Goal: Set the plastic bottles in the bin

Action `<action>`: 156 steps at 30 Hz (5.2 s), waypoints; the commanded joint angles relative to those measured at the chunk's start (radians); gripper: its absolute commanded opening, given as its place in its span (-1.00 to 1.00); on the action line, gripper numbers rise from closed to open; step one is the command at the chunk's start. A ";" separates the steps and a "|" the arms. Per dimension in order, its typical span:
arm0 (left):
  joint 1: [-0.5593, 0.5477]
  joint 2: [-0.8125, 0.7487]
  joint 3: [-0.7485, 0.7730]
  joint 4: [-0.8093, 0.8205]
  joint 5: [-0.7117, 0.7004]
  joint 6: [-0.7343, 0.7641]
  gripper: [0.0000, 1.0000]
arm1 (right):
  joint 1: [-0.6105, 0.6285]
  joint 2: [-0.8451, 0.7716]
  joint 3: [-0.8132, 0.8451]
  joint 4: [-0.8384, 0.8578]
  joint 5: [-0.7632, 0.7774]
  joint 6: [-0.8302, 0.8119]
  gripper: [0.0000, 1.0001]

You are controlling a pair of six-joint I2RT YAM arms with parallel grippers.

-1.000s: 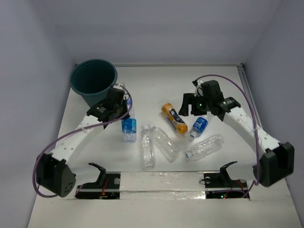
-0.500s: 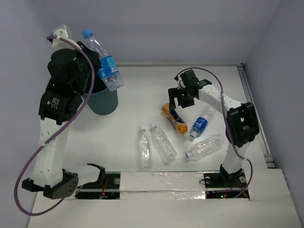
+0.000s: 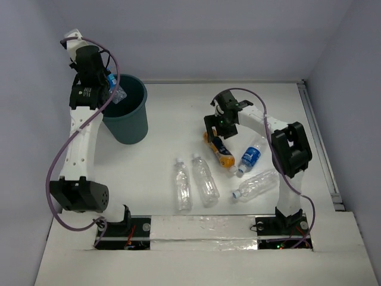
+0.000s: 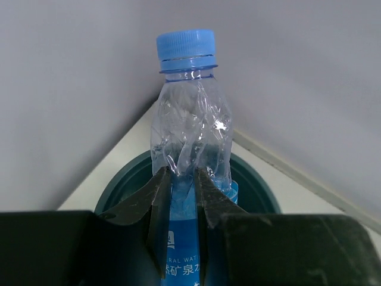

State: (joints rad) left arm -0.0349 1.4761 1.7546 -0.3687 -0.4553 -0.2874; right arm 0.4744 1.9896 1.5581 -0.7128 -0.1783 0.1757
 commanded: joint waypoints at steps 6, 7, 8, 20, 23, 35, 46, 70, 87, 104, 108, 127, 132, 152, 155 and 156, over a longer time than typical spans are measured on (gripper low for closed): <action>0.007 0.004 -0.133 0.212 -0.049 0.100 -0.74 | 0.013 0.069 0.102 -0.004 0.045 0.001 0.67; 0.016 0.000 -0.167 0.229 -0.046 0.099 -0.60 | 0.013 0.071 0.106 -0.002 0.049 0.004 0.65; 0.016 -0.013 -0.185 0.240 -0.045 0.099 -0.48 | 0.013 0.072 0.111 0.004 0.062 0.007 0.58; 0.016 -0.140 -0.167 0.126 0.177 0.002 0.49 | 0.013 -0.168 0.250 0.055 0.185 0.086 -0.02; 0.016 -0.238 -0.211 0.073 0.317 -0.056 0.37 | 0.023 -0.235 0.289 0.140 0.051 0.195 -0.03; -0.157 -0.654 -0.703 -0.099 0.716 -0.294 -0.20 | 0.177 -0.044 0.713 0.581 0.045 0.815 0.03; -0.269 -0.800 -1.093 -0.092 0.819 -0.432 0.18 | 0.299 0.279 1.073 0.576 0.385 1.035 0.07; -0.543 -0.577 -1.288 0.177 0.646 -0.544 0.90 | 0.400 0.405 1.139 0.392 0.727 0.946 0.26; -0.563 -0.508 -1.307 0.211 0.604 -0.518 0.98 | 0.418 0.417 1.108 0.401 0.723 0.895 0.85; -0.573 -0.346 -1.262 0.286 0.601 -0.461 0.98 | 0.418 -0.308 0.148 0.581 0.567 0.443 -0.42; -0.583 -0.269 -1.236 0.307 0.595 -0.452 0.94 | 0.409 -0.533 -0.206 0.512 0.467 0.481 0.03; -0.583 -0.473 -0.750 -0.160 0.321 -0.411 -0.37 | 0.391 -0.503 -0.592 0.360 0.209 0.375 0.89; -0.574 -0.421 -0.440 -0.306 0.155 -0.332 -0.36 | 0.391 -0.423 -0.613 0.414 0.188 0.347 0.80; -0.019 0.041 0.151 -0.231 -0.172 0.034 -0.23 | 0.382 -0.514 -0.471 0.412 0.094 0.315 0.14; -0.019 0.038 0.126 -0.196 -0.213 0.066 0.37 | 0.382 -0.534 -0.313 0.377 0.089 0.320 0.14; -0.019 0.033 0.122 -0.188 -0.220 0.085 0.57 | 0.382 -0.529 -0.261 0.372 0.085 0.323 0.13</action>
State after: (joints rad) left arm -0.0551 1.5528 1.8774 -0.6464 -0.5915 -0.2691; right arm 0.8619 1.5127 1.1172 -0.3706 -0.0734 0.5083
